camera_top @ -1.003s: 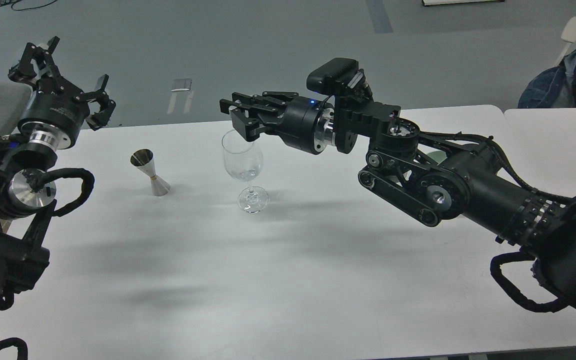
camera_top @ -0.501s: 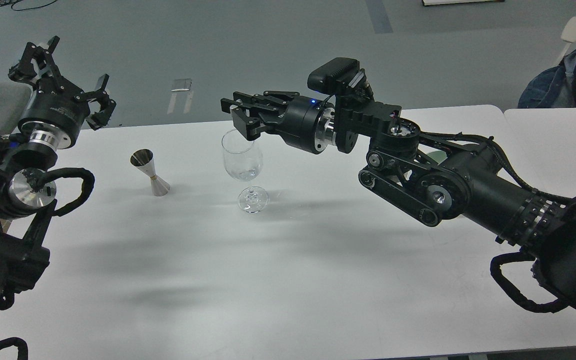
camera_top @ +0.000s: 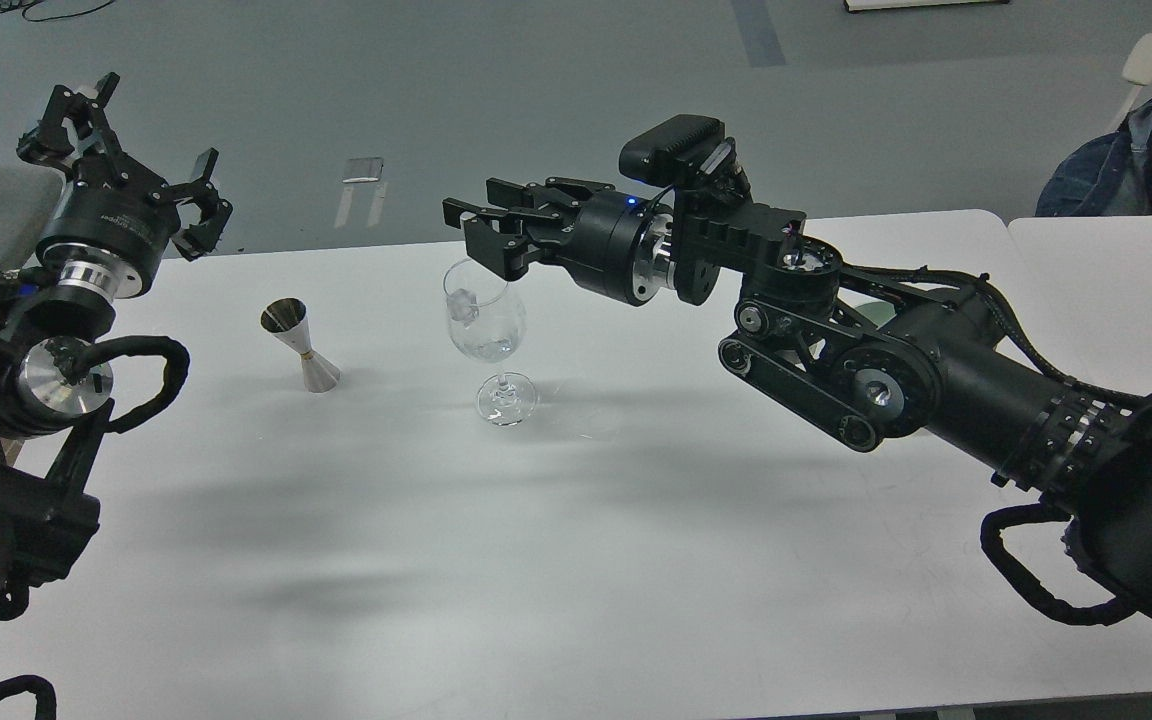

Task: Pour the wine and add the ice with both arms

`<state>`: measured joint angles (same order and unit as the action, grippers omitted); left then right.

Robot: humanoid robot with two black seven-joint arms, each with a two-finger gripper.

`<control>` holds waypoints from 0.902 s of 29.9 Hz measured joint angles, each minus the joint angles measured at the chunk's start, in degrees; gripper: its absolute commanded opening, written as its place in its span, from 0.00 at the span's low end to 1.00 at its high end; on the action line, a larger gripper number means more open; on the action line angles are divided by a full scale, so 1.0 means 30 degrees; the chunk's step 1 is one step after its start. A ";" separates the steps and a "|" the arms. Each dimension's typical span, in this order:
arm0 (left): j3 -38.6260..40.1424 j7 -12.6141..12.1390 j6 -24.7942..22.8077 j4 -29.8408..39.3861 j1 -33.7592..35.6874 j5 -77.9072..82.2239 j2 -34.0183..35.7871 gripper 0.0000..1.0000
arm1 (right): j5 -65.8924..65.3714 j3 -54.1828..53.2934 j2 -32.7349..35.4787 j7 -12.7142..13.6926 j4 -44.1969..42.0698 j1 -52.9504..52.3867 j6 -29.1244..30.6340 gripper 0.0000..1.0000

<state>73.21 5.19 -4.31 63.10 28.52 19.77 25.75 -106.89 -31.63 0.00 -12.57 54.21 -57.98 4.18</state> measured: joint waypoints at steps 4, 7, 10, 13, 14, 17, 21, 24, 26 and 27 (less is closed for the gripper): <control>0.0001 0.0000 0.0000 0.0000 0.0001 0.0000 0.0002 0.97 | 0.0003 -0.0002 0.0000 -0.0056 0.0047 0.0012 0.0002 0.99; 0.0101 0.0000 0.0000 0.0000 0.0001 0.0000 0.0002 0.97 | 0.0005 -0.0003 0.0000 -0.0081 0.0082 0.0011 0.0010 0.99; 0.0134 0.0000 0.0000 0.0000 0.0001 0.0000 0.0002 0.97 | 0.0007 -0.0027 0.0000 -0.0088 0.0144 -0.0014 0.0011 1.00; 0.0146 -0.0009 0.0011 0.0001 0.0001 0.0002 0.0003 0.97 | 0.0007 -0.0589 0.0000 -0.0087 0.0223 -0.0167 -0.0023 1.00; 0.0147 -0.0022 0.0040 0.0000 0.0001 0.0009 0.0003 0.97 | 0.0007 -0.1032 -0.0001 -0.0069 0.0237 -0.0190 -0.0046 1.00; 0.0185 0.0022 0.0076 -0.0047 0.0001 0.0010 0.0002 0.97 | 0.0012 -0.2534 -0.0001 -0.0040 0.0238 -0.0188 -0.0074 1.00; 0.0419 0.0961 0.0077 -0.0228 0.0001 -0.0025 -0.0163 0.98 | 0.0034 -0.5514 0.0001 -0.0032 0.0126 -0.0059 -0.0100 1.00; 0.0459 0.2736 0.0076 -0.0320 0.0013 -0.0035 -0.0270 0.98 | 0.0035 -0.7372 -0.0001 -0.0033 0.0075 -0.0036 -0.0106 1.00; 0.0460 0.4058 0.0076 -0.0349 0.0064 -0.0089 -0.0296 0.98 | 0.0047 -0.8515 -0.0001 -0.0032 0.0048 -0.0037 -0.0087 1.00; 0.0441 0.4489 0.0067 -0.0360 0.0107 -0.0133 -0.0292 0.98 | 0.0055 -0.9091 0.0000 -0.0032 0.0044 -0.0037 -0.0072 1.00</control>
<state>74.54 18.65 -4.11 62.02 28.84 19.37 24.88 -106.72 -58.90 0.00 -12.67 54.34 -58.09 3.96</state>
